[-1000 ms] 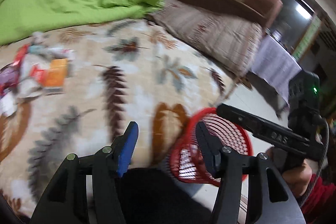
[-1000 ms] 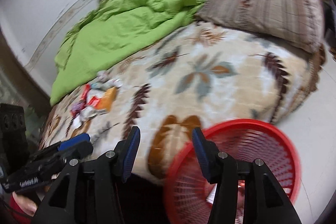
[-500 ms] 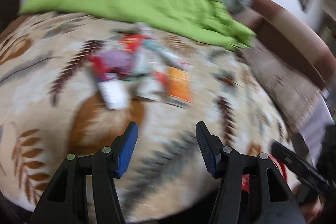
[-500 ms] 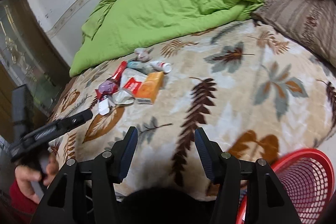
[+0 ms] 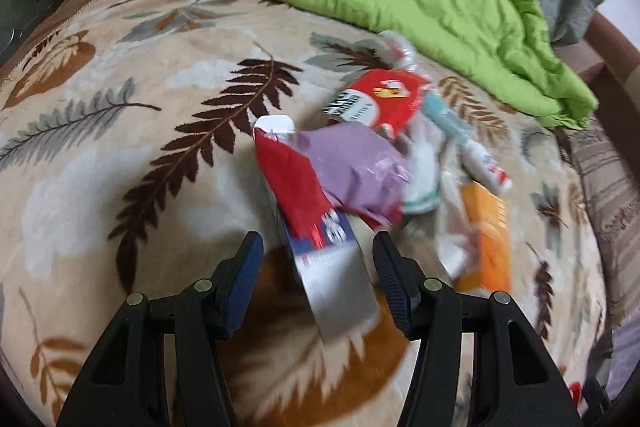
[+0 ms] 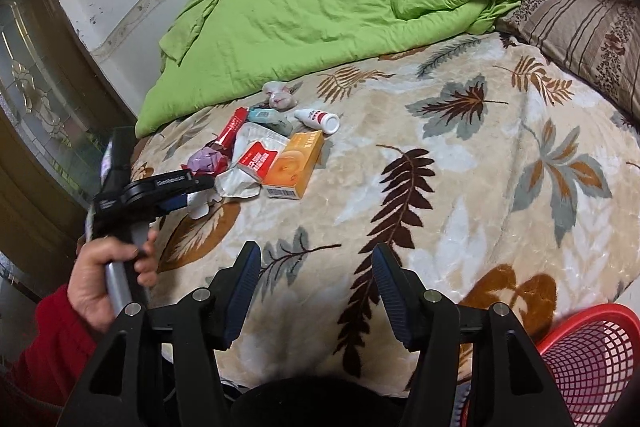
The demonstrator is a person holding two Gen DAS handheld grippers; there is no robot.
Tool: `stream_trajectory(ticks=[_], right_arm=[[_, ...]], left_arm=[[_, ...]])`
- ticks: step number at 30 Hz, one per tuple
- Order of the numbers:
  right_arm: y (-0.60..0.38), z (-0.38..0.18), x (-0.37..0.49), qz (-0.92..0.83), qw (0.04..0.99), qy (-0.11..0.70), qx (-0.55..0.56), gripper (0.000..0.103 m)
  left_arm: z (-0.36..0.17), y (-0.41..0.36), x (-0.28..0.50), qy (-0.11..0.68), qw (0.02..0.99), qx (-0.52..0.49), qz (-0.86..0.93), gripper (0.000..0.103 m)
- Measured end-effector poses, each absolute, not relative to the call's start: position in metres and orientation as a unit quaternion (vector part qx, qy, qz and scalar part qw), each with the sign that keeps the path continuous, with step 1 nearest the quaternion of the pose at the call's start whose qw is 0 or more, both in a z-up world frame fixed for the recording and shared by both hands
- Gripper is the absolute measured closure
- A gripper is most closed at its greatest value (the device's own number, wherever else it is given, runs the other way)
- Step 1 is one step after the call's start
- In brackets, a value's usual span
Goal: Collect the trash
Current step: 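Return both tools to the pile and grasp a white-blue medicine box with left tool, then grasp the orange box with the right tool while the left tool holds its box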
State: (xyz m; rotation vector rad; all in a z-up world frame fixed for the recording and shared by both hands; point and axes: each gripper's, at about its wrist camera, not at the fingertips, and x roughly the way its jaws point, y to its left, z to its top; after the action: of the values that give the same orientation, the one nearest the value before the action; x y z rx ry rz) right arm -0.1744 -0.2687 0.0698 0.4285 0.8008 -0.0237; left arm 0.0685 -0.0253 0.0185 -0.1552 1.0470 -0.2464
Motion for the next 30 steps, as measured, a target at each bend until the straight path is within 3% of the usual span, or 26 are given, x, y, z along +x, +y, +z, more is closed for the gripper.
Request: stream_trajectory(ticks=[5,8,20,30], right_arm=[[-0.273,0.064,-0.16,-0.008,0.894,0.396,0.208,0.041],[-0.268,0.063,-0.146,0.002,0.892,0.402,0.206,0.04],[-0.255,0.035,-0.056,0.0,0.867,0.447,0.222,0.037],[-0.238,0.004,0.025,-0.052,0.847,0.497,0.181,0.037]], left_arm=[[0.008,-0.019,0.095,0.495,0.859,-0.082,-0.098,0.048],[0.008,-0.018,0.094,0.492,0.86,-0.076,-0.115,0.067],[0.028,0.014,0.018,0.479,0.862,-0.061,-0.155,0.067],[0.026,0.027,0.021,0.461,0.872,-0.068,-0.151,0.067]])
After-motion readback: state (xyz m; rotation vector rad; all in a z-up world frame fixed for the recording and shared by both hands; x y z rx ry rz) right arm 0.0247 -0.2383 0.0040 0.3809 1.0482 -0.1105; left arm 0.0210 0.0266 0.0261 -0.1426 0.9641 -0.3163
